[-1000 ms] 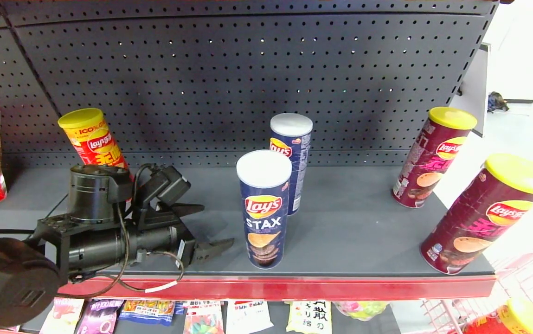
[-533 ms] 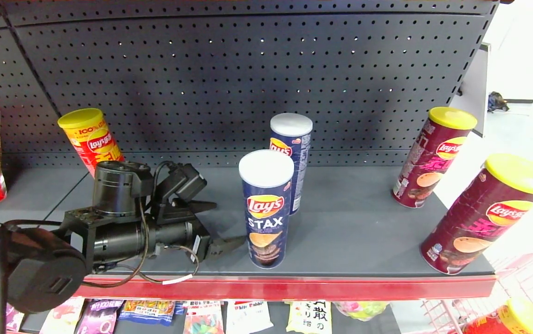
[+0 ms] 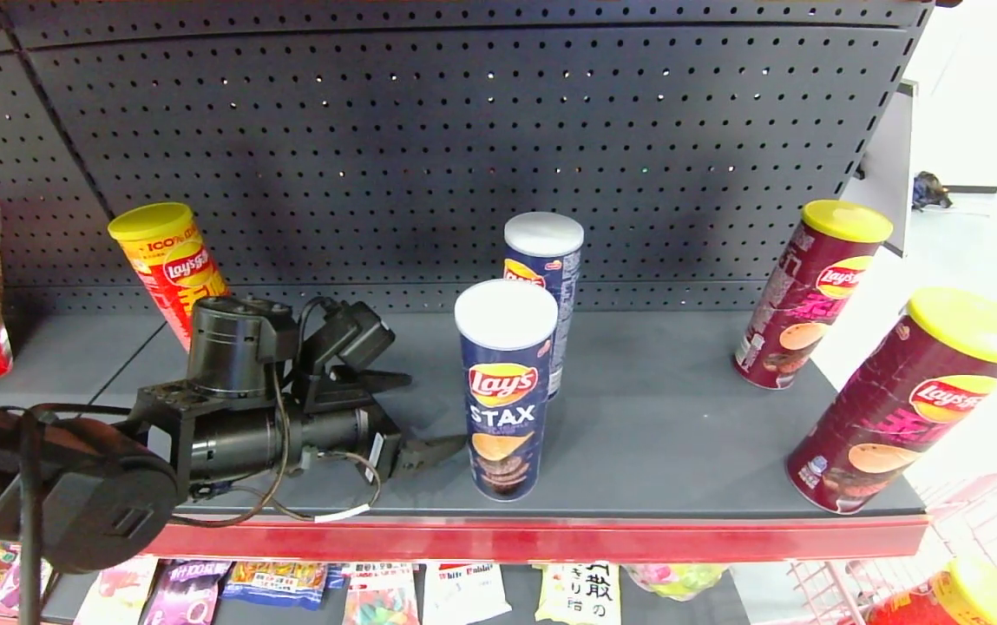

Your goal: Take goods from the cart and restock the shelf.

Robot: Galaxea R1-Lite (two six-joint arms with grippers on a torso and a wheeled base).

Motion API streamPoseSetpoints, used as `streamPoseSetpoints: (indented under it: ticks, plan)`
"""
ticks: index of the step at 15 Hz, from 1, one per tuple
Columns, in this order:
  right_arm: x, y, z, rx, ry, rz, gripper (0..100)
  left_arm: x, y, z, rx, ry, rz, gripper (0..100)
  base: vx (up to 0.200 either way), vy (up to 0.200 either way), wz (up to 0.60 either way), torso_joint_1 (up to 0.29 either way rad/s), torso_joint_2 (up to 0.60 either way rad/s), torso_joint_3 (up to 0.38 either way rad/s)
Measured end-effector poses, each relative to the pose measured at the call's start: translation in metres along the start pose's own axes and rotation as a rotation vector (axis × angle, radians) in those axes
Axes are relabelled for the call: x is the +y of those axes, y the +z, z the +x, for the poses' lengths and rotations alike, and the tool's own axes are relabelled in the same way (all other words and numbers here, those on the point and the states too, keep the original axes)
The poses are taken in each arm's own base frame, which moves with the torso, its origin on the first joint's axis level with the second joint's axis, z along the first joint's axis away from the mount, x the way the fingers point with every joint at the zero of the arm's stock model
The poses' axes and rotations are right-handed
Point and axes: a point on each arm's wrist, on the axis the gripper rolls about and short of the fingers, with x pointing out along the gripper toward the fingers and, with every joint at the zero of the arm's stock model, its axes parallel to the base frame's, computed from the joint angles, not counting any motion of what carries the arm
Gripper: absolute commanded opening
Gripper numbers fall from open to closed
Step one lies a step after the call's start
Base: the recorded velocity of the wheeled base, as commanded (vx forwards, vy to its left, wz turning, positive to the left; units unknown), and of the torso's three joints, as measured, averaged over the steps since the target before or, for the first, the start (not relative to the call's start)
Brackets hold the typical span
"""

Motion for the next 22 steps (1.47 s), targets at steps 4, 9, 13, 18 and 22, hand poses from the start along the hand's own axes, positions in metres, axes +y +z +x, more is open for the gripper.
streamPoseSetpoints:
  ticks: [4,9,13,18,22]
  plan:
    - [0.0,0.0,0.0,0.0,-0.001,0.0,100,-0.004,0.003,0.008,-0.002,-0.023,0.009,100,0.0,0.0,0.0,0.0,0.0,0.0]
    - [0.0,-0.001,0.0,0.002,0.0,0.001,100,-0.006,0.004,0.012,-0.002,-0.031,0.013,100,0.0,0.0,0.0,0.0,0.0,0.0]
    - [0.0,-0.001,0.0,0.004,0.0,0.001,100,-0.005,0.003,0.013,0.0,-0.031,0.013,100,0.0,0.0,0.0,0.0,0.0,0.0]
    - [-0.002,-0.009,0.003,0.038,-0.009,0.006,100,-0.003,0.008,-0.005,-0.032,0.082,0.021,100,0.0,0.0,0.0,0.0,0.0,0.0]
    - [-0.007,-0.021,0.005,0.07,-0.125,-0.096,100,-0.004,0.012,-0.065,-0.053,0.322,0.005,100,0.0,0.0,0.0,0.0,0.0,0.0]
